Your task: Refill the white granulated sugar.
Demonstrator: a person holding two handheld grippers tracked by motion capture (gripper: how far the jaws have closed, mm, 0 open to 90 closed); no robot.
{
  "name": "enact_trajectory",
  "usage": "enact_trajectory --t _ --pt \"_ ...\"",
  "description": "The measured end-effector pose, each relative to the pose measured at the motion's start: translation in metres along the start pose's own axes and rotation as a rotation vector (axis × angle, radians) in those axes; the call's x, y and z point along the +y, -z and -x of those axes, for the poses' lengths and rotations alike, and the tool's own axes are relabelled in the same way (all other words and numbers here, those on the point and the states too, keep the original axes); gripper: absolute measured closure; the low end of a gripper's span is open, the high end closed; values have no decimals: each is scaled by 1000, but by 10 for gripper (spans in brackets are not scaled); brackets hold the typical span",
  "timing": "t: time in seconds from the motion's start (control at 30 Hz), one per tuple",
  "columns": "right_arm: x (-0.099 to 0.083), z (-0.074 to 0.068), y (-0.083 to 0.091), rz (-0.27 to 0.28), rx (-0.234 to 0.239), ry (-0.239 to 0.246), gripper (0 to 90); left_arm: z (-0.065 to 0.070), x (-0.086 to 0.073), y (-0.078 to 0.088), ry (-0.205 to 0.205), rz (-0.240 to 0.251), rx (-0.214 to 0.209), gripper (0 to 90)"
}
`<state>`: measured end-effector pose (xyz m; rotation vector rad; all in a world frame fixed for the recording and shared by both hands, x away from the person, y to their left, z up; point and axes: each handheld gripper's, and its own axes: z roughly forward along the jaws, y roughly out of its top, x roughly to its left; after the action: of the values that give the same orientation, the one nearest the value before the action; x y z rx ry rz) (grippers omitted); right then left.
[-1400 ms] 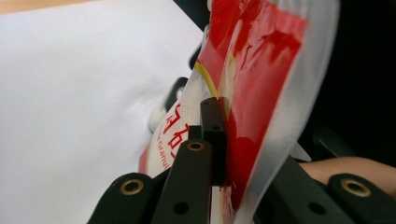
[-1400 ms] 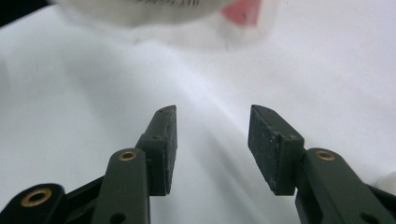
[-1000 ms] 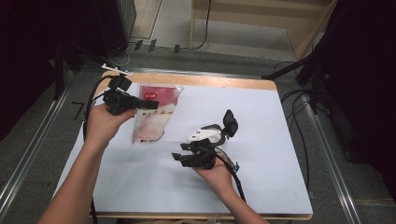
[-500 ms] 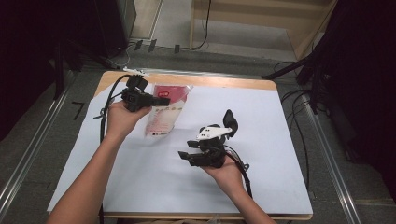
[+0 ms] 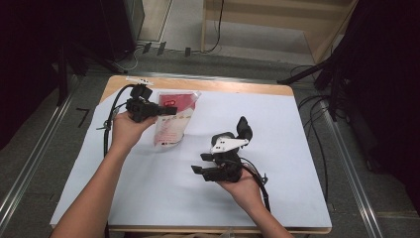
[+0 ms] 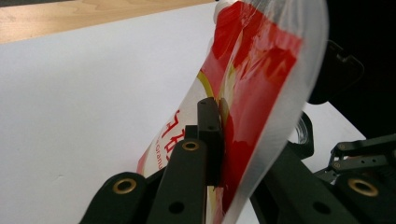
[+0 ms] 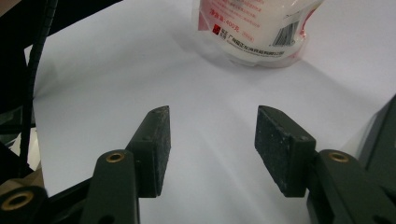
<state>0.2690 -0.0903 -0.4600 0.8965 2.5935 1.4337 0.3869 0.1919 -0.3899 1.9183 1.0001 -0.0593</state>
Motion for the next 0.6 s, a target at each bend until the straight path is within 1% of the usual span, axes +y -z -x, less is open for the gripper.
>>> enact_trajectory --t 0.03,0.07,0.13,0.17,0.2,0.27,0.3,0.33,0.37,0.4,0.47,0.6 --pt "0 0 -1 -5 0 -2 462 1 -2 1 -2 6 0 862" --pt "-1 0 -1 -8 -4 1 460 0 -2 3 -16 1 4 855" --pt "-1 0 -2 -9 -7 6 460 0 -5 5 -20 14 8 851" --pt "-1 1 -1 -10 -10 0 460 0 -6 6 -19 14 5 848" --pt "-1 2 -1 -7 -10 -1 460 0 -7 7 -25 8 0 843" --pt "-1 4 1 -6 -12 -6 460 -1 -8 9 -39 13 9 828" --pt "-1 5 1 -4 -16 -8 460 -1 -9 11 -32 11 9 825" --pt "-1 5 2 -5 -21 -7 460 -1 -9 12 -35 8 11 821" --pt "-1 6 2 -7 -25 -7 461 -2 -11 14 -24 15 6 818" --pt "-2 6 2 -11 -27 -6 461 -3 -12 15 -23 13 -2 812" --pt "-3 6 1 -11 -28 -6 461 -4 -14 18 -22 18 -5 791" --pt "-3 4 1 -13 -29 2 460 -4 -19 23 -28 11 -3 762"
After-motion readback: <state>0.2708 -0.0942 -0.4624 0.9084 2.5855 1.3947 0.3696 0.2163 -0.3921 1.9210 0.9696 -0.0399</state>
